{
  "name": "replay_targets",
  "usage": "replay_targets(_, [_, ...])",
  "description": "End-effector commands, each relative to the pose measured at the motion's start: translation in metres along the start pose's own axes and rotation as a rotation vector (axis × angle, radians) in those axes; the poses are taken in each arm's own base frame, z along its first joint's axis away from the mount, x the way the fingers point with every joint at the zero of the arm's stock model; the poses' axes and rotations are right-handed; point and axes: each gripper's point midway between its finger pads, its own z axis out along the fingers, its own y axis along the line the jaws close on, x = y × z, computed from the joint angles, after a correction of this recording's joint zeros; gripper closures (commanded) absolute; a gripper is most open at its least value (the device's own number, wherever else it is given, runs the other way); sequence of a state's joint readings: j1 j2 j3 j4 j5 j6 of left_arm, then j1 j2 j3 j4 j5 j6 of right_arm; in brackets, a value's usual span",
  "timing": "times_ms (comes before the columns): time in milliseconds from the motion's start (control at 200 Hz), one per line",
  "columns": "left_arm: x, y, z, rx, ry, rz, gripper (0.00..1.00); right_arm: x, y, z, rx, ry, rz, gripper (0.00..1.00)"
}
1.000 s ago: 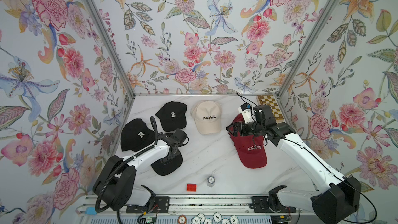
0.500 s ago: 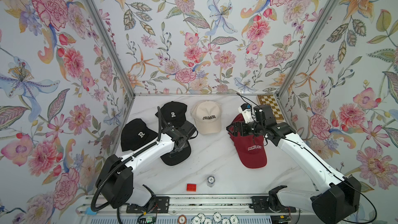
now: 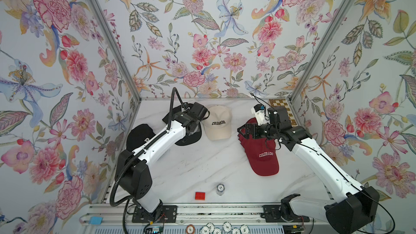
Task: Stack the baseball caps by color
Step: Place the baseball cap on the baseball cap.
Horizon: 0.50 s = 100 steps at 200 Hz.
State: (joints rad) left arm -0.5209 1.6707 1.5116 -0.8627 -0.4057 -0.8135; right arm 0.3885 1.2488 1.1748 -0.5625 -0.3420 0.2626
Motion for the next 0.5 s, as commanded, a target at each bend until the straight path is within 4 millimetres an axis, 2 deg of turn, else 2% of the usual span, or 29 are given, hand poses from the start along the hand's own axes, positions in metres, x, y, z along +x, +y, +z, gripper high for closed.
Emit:
replay_targets(0, [-0.044, 0.009, 0.012, -0.006, -0.057, 0.098, 1.00, -0.026, 0.002, -0.012, 0.018, -0.060, 0.030, 0.01])
replay_targets(100, [-0.068, 0.010, 0.025, -0.025, -0.070, 0.133, 1.00, -0.041, 0.006, -0.016, 0.023, -0.075, 0.033, 0.01])
replay_targets(200, [-0.076, 0.004, 0.041, -0.007, -0.056, 0.135, 1.00, -0.051, 0.002, -0.014, 0.055, -0.075, 0.036, 0.01])
replay_targets(355, [-0.065, 0.001, 0.068, 0.043, -0.011, 0.079, 1.00, -0.055, 0.001, -0.008, 0.068, -0.074, 0.062, 0.01])
replay_targets(495, [-0.054, -0.001, 0.084, 0.086, 0.012, 0.048, 1.00, -0.055, 0.002, -0.006, 0.089, -0.078, 0.064, 0.01])
